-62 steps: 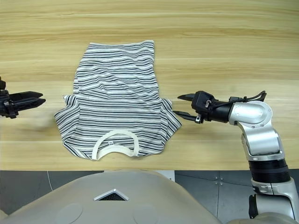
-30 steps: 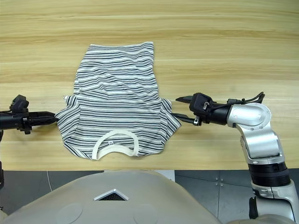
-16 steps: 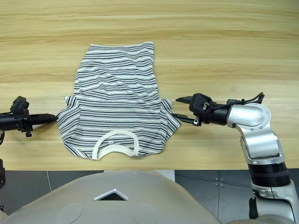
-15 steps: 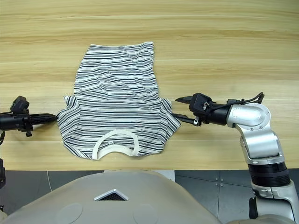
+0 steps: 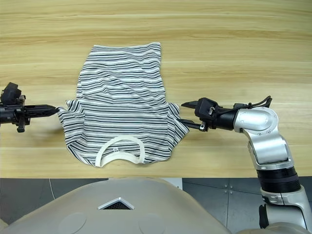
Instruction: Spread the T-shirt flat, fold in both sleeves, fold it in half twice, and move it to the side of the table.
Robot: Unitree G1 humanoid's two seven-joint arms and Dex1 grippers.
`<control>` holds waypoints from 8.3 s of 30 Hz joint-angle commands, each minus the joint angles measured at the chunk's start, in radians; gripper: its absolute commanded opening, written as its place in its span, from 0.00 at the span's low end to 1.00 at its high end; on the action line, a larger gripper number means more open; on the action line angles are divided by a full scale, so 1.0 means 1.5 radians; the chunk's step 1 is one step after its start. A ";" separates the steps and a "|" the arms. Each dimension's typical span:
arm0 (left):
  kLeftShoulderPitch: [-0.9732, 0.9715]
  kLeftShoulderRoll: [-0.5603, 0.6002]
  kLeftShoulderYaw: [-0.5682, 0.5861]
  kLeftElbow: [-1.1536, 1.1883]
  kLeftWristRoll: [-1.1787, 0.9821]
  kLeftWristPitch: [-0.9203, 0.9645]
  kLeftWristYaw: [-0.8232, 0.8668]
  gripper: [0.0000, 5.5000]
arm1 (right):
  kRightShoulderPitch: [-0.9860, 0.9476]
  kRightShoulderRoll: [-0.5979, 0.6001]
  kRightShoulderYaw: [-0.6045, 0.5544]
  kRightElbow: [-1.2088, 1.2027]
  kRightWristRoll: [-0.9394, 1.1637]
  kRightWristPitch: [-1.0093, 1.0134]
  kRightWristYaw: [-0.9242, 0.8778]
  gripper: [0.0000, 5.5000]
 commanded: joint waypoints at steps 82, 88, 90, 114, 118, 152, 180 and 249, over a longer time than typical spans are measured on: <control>-0.113 -0.091 -0.126 0.023 0.165 -0.220 -0.002 0.37 | -0.051 0.021 0.044 0.057 -0.024 -0.043 -0.020 0.46; -0.142 -0.142 -0.141 0.070 0.210 -0.245 -0.003 0.37 | -0.053 0.022 0.044 0.063 -0.024 -0.049 -0.021 0.46; -0.143 -0.150 -0.151 0.065 0.212 -0.248 -0.003 0.37 | -0.053 0.022 0.044 0.064 -0.024 -0.050 -0.021 0.46; -0.127 -0.090 0.027 -0.164 -0.042 -0.146 -0.003 0.37 | -0.082 -0.014 -0.023 0.125 0.071 -0.019 0.065 0.46; -0.052 -0.080 0.190 -0.252 -0.143 -0.116 0.017 0.37 | -0.162 -0.017 -0.076 0.218 0.234 0.117 0.193 0.46; 0.221 -0.146 0.438 -0.422 -0.122 -0.145 0.162 0.37 | -0.204 0.010 0.154 0.367 0.033 0.208 0.324 0.46; 0.193 -0.143 0.427 -0.402 -0.116 -0.150 0.155 0.38 | -0.241 -0.051 0.122 0.329 0.058 0.197 0.366 0.02; 0.122 -0.175 0.364 -0.361 -0.097 -0.177 0.145 0.38 | -0.340 0.268 0.208 0.223 0.150 0.202 0.235 0.27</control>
